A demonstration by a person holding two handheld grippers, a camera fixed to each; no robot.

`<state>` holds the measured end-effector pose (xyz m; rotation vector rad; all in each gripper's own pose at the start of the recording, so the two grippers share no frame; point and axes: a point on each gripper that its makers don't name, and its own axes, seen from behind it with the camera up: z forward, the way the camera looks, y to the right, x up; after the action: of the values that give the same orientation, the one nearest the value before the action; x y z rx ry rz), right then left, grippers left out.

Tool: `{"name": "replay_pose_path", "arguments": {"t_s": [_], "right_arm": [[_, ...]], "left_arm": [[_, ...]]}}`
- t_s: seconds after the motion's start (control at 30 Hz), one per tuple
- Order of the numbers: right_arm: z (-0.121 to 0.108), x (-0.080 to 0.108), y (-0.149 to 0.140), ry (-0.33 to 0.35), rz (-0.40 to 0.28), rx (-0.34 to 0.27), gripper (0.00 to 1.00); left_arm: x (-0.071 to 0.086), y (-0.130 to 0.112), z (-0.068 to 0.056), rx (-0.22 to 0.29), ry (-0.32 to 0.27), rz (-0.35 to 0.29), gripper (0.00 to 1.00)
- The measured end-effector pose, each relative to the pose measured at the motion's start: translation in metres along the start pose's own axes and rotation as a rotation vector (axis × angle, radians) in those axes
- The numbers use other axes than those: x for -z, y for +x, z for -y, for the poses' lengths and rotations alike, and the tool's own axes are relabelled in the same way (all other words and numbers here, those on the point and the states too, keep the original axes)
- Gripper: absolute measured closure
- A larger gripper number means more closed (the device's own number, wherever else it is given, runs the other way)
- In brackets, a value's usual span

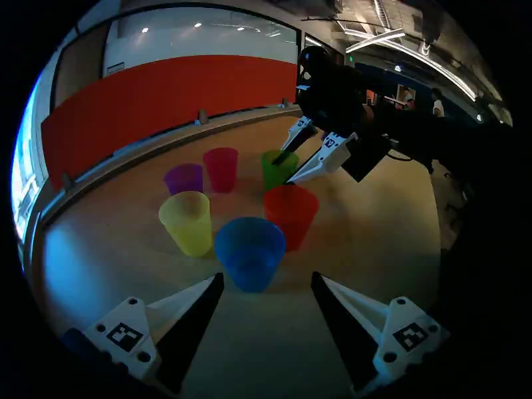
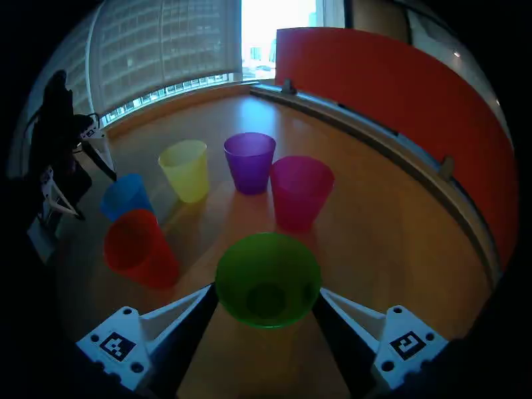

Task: Pour water

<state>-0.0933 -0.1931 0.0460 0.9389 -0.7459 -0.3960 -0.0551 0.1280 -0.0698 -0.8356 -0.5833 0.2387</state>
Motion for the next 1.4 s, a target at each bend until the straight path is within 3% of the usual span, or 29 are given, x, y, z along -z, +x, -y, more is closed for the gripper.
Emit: {"name": "replay_pose_path", "arguments": {"t_s": [0.5, 0.97, 1.1, 1.4], "right_arm": [[0.003, 0.028, -0.009, -0.04, -0.027, 0.003, 0.0], [0.012, 0.069, -0.019, -0.116, -0.084, -0.006, 0.0], [0.014, 0.08, -0.017, -0.145, -0.122, -0.017, 0.0], [0.017, 0.109, -0.008, -0.226, -0.24, -0.075, 0.0]], "left_arm": [[0.012, 0.005, 0.007, 0.001, 0.038, -0.015, 0.02], [0.04, 0.009, 0.021, -0.005, 0.112, -0.053, 0.02], [0.048, 0.015, 0.03, -0.004, 0.149, -0.082, 0.02], [0.064, 0.035, 0.063, 0.027, 0.279, -0.185, 0.02]]}}
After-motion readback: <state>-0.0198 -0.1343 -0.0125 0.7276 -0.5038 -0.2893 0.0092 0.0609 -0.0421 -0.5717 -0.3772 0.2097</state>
